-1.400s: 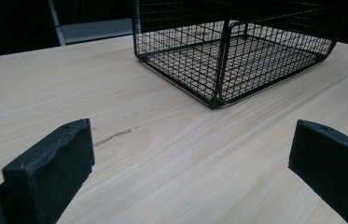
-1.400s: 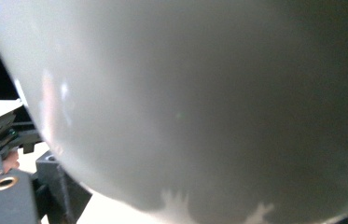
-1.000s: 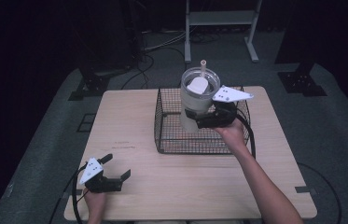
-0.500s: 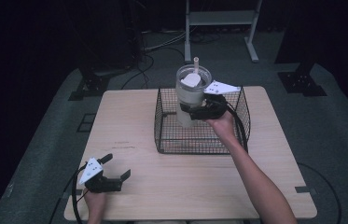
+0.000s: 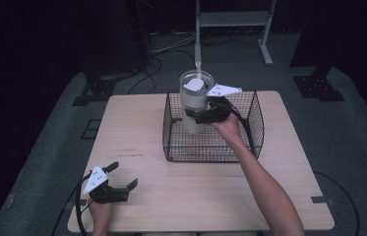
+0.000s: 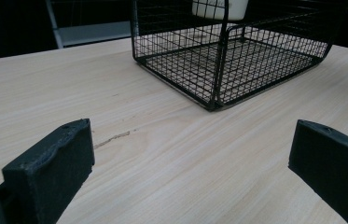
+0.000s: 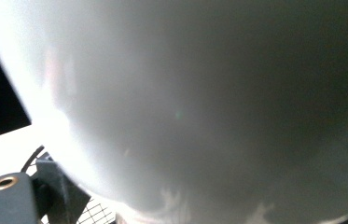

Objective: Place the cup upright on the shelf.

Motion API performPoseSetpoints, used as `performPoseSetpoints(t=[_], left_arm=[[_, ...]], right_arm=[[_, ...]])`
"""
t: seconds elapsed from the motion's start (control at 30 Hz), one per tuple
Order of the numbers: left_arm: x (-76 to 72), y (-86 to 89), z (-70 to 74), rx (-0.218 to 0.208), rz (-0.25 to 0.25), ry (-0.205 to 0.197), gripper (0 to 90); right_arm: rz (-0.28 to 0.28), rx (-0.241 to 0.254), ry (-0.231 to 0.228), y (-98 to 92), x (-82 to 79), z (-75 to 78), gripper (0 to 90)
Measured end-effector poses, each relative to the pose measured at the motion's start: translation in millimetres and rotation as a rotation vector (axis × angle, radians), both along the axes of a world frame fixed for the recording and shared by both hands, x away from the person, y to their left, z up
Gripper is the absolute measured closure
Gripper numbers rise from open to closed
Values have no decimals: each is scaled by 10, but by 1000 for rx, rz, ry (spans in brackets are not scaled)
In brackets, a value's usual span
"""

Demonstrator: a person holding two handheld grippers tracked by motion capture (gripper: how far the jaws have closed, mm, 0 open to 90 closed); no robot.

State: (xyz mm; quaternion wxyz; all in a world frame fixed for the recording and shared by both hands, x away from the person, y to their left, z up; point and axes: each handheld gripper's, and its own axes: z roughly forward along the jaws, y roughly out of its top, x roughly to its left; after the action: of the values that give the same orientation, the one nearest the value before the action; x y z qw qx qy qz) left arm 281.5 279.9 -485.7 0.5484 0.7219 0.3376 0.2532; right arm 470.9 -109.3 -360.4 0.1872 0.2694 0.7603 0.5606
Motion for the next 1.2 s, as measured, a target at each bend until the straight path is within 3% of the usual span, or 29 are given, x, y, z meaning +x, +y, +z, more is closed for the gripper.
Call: performPoseSetpoints(t=[0.27, 0.33, 0.5, 0.93, 1.07, 1.2], left_arm=[[1, 5, 1, -5, -2, 2, 0], [1, 9, 0, -18, -2, 4, 0], [3, 21, 2, -17, -4, 4, 0], [4, 16, 0, -20, -4, 0, 0], [3, 16, 0, -24, -4, 3, 0], [3, 18, 1, -24, -4, 2, 0]], right_arm=[[7, -17, 51, 108, 164, -131, 92], [14, -15, 82, 136, 225, -164, 91], [13, -47, 72, 175, 269, -207, 92], [14, -79, 135, 258, 377, -391, 91], [18, -127, 156, 288, 413, -437, 91], [21, -134, 159, 304, 420, -448, 91]])
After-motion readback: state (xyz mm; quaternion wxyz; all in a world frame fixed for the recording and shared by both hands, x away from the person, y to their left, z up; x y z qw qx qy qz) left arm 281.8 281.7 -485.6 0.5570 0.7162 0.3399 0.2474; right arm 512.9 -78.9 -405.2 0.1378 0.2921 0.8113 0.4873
